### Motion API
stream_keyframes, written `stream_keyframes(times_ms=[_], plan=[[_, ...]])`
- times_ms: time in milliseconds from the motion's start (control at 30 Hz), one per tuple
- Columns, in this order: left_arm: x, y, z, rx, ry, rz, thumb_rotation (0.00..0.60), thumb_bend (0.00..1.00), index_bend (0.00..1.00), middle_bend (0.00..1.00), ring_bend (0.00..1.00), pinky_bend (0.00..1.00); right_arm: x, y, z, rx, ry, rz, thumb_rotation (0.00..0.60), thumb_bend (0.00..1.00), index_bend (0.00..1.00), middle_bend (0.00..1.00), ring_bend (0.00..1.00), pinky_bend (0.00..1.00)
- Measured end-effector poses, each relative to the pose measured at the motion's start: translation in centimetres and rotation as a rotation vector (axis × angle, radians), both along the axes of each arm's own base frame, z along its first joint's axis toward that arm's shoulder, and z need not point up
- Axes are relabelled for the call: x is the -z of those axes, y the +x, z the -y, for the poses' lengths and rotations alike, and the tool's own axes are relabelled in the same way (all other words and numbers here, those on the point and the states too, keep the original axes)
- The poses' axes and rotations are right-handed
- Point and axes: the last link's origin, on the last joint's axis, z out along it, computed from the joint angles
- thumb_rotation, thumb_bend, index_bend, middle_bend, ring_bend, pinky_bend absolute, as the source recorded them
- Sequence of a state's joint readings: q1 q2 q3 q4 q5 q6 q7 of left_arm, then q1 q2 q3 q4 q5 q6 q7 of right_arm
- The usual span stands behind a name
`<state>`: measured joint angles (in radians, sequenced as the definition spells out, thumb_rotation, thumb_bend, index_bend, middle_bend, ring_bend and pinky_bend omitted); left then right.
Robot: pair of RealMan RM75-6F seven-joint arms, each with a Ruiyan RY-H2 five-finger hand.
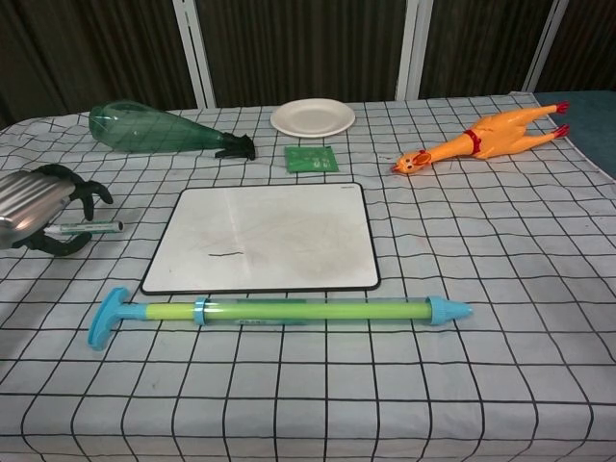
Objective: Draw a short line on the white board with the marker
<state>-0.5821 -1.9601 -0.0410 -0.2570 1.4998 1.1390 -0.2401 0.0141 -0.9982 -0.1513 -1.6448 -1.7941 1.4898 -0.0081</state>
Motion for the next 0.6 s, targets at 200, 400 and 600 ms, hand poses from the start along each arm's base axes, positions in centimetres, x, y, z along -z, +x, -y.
stream_keyframes(times_ms=[200, 400, 600], plan=[[-0.4, 0.4, 0.4, 0.033, 0.012, 0.038, 0.6, 0.35, 0.24, 0.32, 0.11, 0.08, 0.1, 0.0, 0.0, -0.001, 0.001, -0.004, 0.6, 0.33, 0.0, 0.0, 0.0, 0.07], [-2.1, 0.8, 2.6, 0.118, 0.063, 0.159, 0.6, 0.34, 0.05, 0.05, 0.0, 0.03, -0.1, 0.0, -0.1, 0.001, -0.006, 0.002, 0.6, 0.33, 0.0, 0.0, 0.0, 0.07], [-4.3, -0.6, 9.0, 0.104, 0.074, 0.231, 0.6, 0.34, 0.0, 0.0, 0.0, 0.0, -0.1, -0.1, 0.0, 0.006, -0.018, -0.004, 0.6, 0.33, 0.0, 0.0, 0.0, 0.07]])
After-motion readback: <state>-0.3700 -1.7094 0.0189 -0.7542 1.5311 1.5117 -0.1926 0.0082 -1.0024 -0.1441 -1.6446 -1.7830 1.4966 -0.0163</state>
